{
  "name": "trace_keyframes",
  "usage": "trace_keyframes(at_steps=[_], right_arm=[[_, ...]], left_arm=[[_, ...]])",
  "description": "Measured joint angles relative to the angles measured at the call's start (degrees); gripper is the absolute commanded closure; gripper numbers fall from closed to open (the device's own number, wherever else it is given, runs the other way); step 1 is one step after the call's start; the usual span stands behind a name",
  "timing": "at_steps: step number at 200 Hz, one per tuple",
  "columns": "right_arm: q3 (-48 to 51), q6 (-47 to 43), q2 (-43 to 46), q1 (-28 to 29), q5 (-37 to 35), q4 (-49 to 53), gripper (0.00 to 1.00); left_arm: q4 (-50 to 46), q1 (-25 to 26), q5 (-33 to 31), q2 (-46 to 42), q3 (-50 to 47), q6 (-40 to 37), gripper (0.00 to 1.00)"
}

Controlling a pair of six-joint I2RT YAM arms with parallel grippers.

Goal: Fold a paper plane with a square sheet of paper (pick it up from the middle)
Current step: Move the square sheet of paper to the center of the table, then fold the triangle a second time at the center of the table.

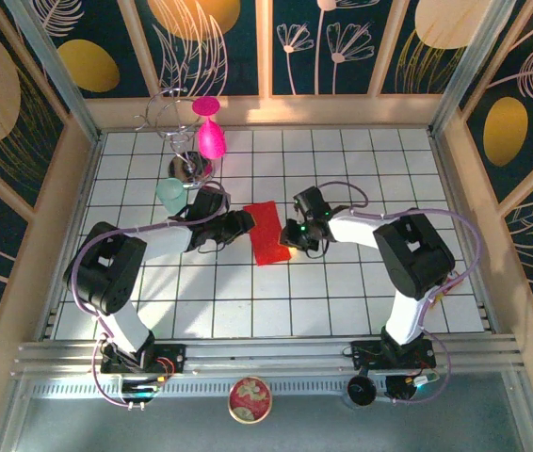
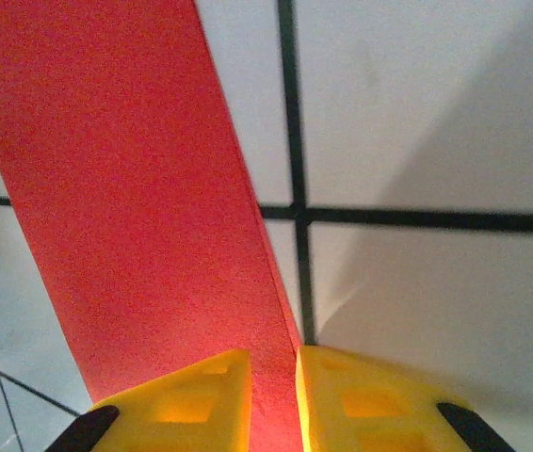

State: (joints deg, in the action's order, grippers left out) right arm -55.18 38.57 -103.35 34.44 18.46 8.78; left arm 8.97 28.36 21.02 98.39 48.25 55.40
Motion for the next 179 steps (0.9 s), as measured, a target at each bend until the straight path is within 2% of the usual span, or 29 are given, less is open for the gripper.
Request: trace_keyframes(at_steps=[28, 60, 102, 179], right_arm=[[4.85, 6.51, 3.17, 1.6, 0.7, -3.78, 0.79], [7.72, 9.84, 7.91, 1.51, 0.61, -4.28, 0.77], [8.85, 9.97, 13.79, -0.2, 0.85, -7.1, 0.76], [12.02, 8.2, 13.2, -0.74, 3.87, -7.93, 0.74]], left_arm=[[0.94, 0.44, 0.04, 0.02, -0.09, 0.46, 0.61], [1.33, 0.72, 0.63, 0.87, -0.09, 0.44, 0.64], [1.4, 1.18, 1.51, 3.32, 0.22, 0.39, 0.68], [1.31, 1.44, 0.76, 7.02, 2.08, 0.39, 0.71]])
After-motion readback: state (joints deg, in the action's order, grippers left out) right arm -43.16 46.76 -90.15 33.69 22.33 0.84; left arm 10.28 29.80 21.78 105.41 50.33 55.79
